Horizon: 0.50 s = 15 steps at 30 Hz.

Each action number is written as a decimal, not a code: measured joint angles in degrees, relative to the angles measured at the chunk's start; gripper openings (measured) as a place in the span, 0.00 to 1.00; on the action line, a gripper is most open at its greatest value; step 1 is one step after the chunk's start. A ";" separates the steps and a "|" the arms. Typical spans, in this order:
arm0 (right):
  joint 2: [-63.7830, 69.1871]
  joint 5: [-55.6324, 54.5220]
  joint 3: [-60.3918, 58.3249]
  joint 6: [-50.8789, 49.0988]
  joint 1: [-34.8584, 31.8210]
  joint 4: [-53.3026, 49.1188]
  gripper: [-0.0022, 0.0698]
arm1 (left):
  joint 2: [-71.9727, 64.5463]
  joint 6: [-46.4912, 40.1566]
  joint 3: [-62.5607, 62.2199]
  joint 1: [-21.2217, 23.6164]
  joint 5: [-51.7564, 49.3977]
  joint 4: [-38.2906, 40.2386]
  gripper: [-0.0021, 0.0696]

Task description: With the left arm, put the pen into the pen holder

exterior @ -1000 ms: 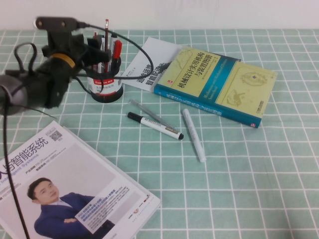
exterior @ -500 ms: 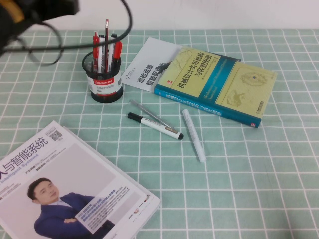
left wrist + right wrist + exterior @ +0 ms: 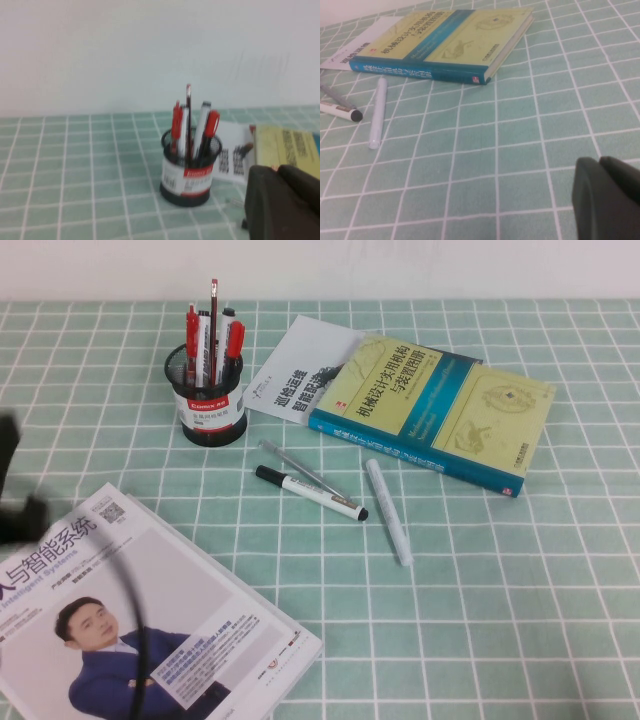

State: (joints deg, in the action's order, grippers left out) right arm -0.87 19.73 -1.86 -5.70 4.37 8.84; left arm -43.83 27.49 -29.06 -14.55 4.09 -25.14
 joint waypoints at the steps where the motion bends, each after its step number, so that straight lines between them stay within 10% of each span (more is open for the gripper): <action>1: 0.00 0.00 0.00 0.00 0.00 0.00 0.00 | 2.82 -0.29 2.24 0.00 -0.49 -0.54 0.03; 15: 0.00 0.00 0.00 0.00 0.00 0.00 0.00 | 13.96 0.79 8.64 0.00 -4.86 -1.40 0.03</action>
State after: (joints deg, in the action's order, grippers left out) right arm -0.87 19.73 -1.86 -5.70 4.37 8.84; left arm -29.87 28.27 -20.42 -14.55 -0.77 -26.54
